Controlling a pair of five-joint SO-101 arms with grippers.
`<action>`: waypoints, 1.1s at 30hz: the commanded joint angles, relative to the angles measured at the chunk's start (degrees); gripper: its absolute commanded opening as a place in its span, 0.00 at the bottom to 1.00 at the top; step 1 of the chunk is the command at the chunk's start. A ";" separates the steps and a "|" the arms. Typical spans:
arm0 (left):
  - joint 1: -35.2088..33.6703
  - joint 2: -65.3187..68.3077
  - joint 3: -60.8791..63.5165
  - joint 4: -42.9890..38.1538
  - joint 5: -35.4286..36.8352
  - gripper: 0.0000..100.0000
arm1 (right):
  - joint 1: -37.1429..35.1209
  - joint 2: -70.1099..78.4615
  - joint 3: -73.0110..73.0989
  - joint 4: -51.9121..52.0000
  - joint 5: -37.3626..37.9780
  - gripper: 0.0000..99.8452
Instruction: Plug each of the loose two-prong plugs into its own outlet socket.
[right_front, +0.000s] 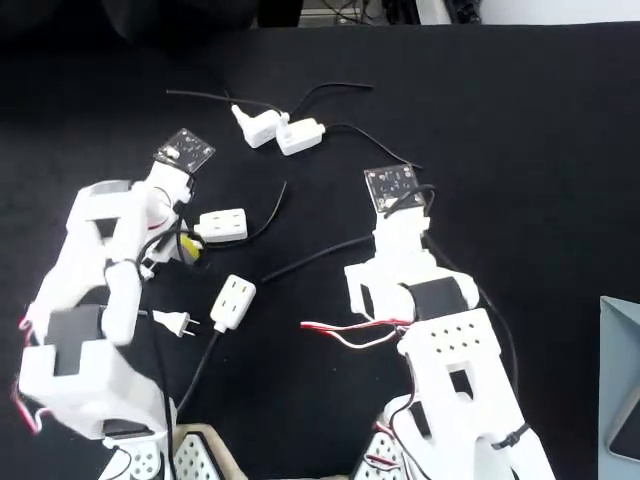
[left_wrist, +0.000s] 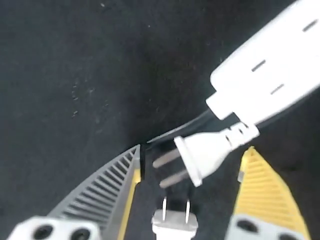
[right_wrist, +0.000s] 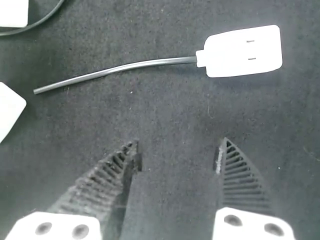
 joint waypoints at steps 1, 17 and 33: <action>0.57 4.40 -5.32 -0.62 -0.62 0.23 | 0.44 -0.75 -0.31 -0.35 -0.26 0.24; 7.43 -2.29 -12.00 23.21 -0.09 0.03 | 0.62 -1.01 -0.31 -0.35 -0.26 0.24; 31.96 -10.11 -11.65 30.33 22.77 0.03 | 10.64 -1.19 -6.81 9.67 4.92 0.24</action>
